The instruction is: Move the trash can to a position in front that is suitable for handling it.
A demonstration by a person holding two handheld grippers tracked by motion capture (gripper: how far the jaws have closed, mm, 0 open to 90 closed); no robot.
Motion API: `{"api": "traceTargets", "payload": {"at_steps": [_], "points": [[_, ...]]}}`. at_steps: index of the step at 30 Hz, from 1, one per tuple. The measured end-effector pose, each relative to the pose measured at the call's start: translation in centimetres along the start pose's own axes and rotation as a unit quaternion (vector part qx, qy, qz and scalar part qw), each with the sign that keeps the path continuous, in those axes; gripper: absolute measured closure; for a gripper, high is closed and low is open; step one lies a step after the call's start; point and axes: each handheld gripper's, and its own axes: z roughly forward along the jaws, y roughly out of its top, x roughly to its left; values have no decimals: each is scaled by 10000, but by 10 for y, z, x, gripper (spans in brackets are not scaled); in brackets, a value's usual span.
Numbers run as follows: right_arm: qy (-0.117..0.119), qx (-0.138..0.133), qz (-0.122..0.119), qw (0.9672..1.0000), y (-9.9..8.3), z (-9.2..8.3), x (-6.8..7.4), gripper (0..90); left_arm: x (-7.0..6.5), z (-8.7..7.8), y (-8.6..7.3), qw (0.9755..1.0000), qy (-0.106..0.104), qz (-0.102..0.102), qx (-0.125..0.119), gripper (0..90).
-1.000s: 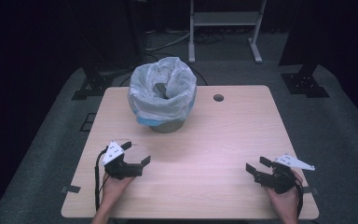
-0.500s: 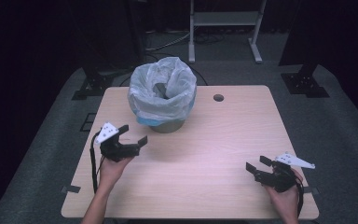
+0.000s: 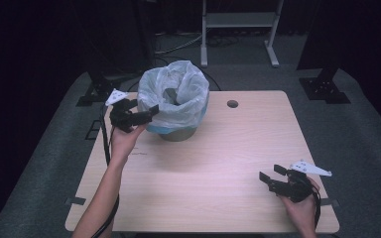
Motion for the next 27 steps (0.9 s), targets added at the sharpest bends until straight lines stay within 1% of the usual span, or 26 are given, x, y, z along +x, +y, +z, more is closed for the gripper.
{"api": "traceTargets", "payload": {"at_steps": [1,2,3,4,5,6,7,8,12,13,15,17,18,19,20,22,23,27], "points": [[0,0,0,10000,0,0,0,252,0,0,0,10000,0,0,0,45],[7,32,-4,10000,0,1,0,252,2,5,5,10000,21,-90,30,49],[7,32,-4,10000,0,1,0,252,2,5,5,10000,21,-90,30,59],[20,54,13,10000,0,1,1,252,5,11,10,9998,87,-139,112,67],[20,54,13,10000,0,1,1,252,5,11,10,9998,87,-139,112,67],[18,68,-3,10000,0,2,1,252,6,17,12,9995,212,-95,236,68],[19,76,-4,10000,0,2,1,252,7,18,12,9993,245,-103,259,69],[27,76,0,10000,0,2,0,252,7,18,12,9993,245,-103,259,90],[41,113,-12,9999,0,3,1,252,10,26,12,9984,342,-191,402,104],[41,113,-12,9999,0,3,1,252,10,26,12,9984,342,-191,402,117],[70,147,-30,9999,0,5,2,252,13,27,12,9979,374,-269,455,131],[74,151,-44,9998,0,5,3,252,14,28,12,9977,384,-268,492,136],[78,173,-70,9998,1,6,4,252,14,28,11,9971,455,-152,593,166],[78,173,-70,9998,1,6,4,252,14,28,11,9971,455,-152,593,189],[80,175,-69,9998,1,6,4,252,14,28,10,9966,508,-97,635,189],[82,173,-73,9998,0,6,4,252,16,27,10,9970,440,-194,605,215],[84,171,-72,9998,0,6,4,252,16,26,10,9968,451,-220,620,221],[94,173,-62,9998,0,6,5,252,14,24,12,9962,447,-261,706,232]]}}
